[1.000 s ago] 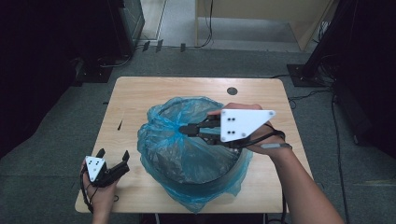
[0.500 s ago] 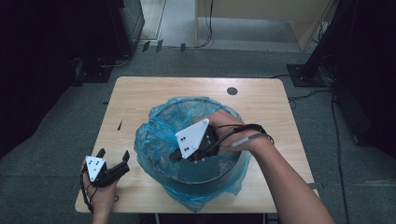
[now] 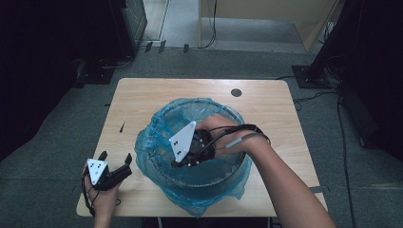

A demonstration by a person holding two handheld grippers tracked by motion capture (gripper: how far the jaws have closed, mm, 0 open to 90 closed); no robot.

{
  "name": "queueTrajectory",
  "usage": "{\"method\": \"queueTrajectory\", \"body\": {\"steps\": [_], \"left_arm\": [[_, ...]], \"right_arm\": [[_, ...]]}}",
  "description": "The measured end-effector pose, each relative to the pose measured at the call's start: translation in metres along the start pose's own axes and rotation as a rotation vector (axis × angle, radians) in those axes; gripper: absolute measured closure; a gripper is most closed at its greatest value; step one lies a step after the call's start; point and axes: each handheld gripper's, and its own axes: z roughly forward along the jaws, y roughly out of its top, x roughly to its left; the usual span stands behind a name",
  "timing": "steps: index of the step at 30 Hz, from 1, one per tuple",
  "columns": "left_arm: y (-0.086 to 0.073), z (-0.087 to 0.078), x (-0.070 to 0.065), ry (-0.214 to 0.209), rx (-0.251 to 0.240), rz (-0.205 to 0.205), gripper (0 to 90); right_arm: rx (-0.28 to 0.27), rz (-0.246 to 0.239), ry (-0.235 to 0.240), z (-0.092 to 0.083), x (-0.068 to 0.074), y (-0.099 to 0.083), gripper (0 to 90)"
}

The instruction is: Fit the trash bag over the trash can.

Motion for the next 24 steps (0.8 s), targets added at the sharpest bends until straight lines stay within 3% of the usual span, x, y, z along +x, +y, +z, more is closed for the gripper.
{"method": "queueTrajectory", "body": {"steps": [3, 8, 12, 19, 24], "left_arm": [[0.000, 0.000, 0.000, 0.000, 0.004, 0.006, 9.5], [0.000, 0.000, -0.001, 0.002, 0.002, 0.008, 9.5], [0.000, 0.000, -0.002, 0.003, 0.000, 0.014, 9.5], [0.000, 0.000, -0.001, 0.000, 0.002, 0.006, 9.5], [0.000, 0.000, -0.001, -0.002, -0.001, 0.007, 9.5]], "right_arm": [[-0.045, -0.007, -0.037, -0.015, 0.002, 0.004, 90.0], [-0.062, -0.014, -0.062, -0.030, 0.006, 0.008, 90.0], [0.024, -0.003, -0.040, -0.012, 0.003, 0.003, 90.0], [0.161, 0.065, 0.088, 0.018, -0.010, -0.010, 90.0], [0.246, 0.070, 0.120, 0.034, -0.016, -0.013, 90.0]]}}
